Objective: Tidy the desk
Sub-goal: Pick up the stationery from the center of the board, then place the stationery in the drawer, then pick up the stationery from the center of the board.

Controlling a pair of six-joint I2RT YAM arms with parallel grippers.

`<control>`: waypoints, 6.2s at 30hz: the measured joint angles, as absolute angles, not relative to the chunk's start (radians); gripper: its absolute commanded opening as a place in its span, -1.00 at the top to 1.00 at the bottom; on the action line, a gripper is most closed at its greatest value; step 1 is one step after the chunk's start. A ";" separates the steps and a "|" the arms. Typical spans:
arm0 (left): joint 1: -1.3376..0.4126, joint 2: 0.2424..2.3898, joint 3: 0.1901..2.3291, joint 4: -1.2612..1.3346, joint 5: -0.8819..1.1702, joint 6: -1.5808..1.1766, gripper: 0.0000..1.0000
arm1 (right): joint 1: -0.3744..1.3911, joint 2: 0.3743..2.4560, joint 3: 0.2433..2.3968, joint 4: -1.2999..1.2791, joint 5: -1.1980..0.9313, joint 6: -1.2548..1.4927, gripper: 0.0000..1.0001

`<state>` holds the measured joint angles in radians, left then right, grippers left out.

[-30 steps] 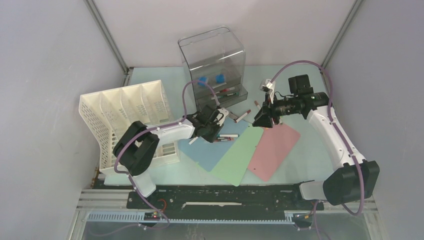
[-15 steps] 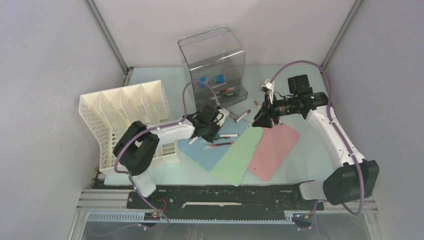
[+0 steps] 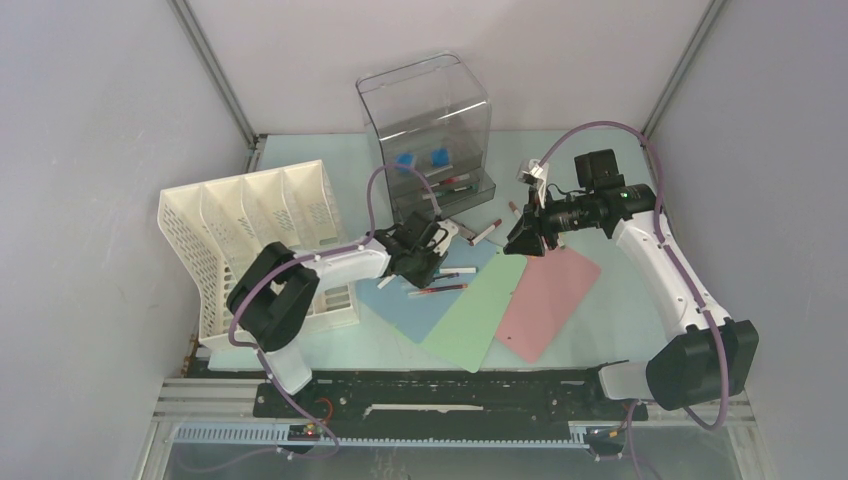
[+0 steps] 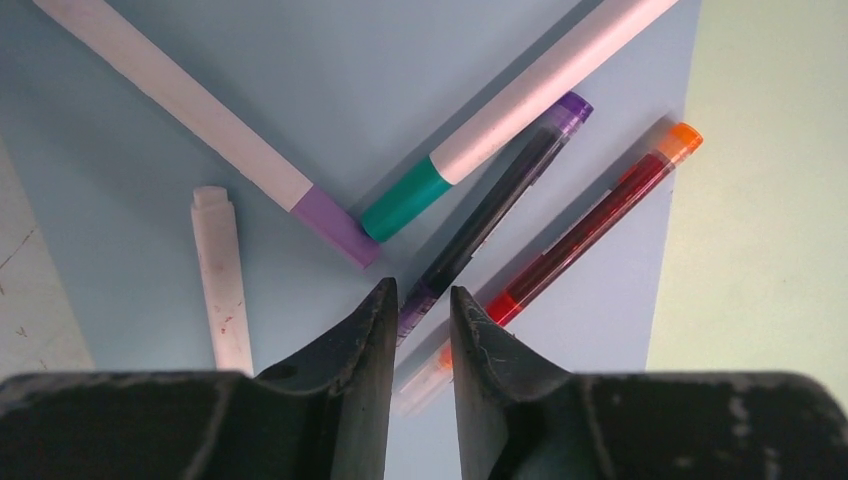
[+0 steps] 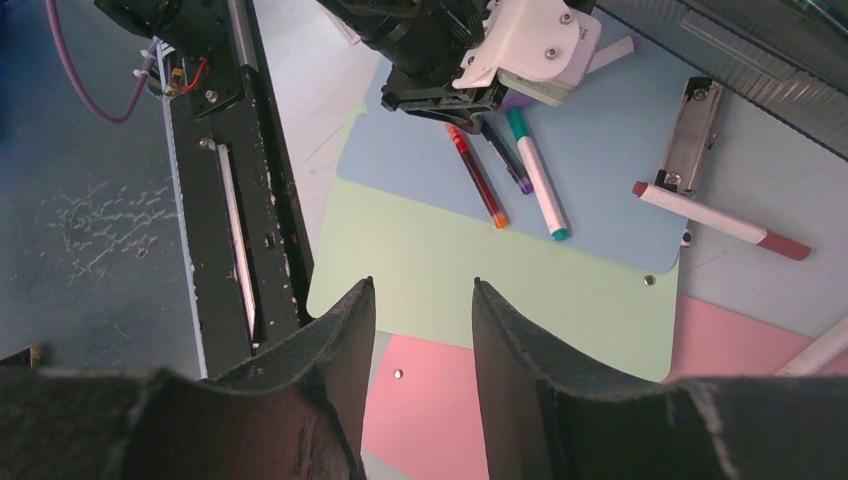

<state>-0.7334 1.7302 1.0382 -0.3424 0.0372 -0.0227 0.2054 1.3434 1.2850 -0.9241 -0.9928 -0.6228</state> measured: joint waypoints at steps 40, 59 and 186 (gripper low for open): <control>-0.851 1.489 0.911 -0.236 -0.126 -0.005 1.00 | 0.212 1.347 1.285 -0.924 -0.986 -0.623 0.03; -0.852 1.512 1.106 -0.203 -0.344 0.344 1.00 | 0.212 1.347 1.285 -0.925 -0.977 -0.626 0.03; -0.556 0.723 0.830 -0.165 -0.139 0.076 -1.00 | 0.879 1.990 1.461 -0.828 -0.207 -0.892 1.00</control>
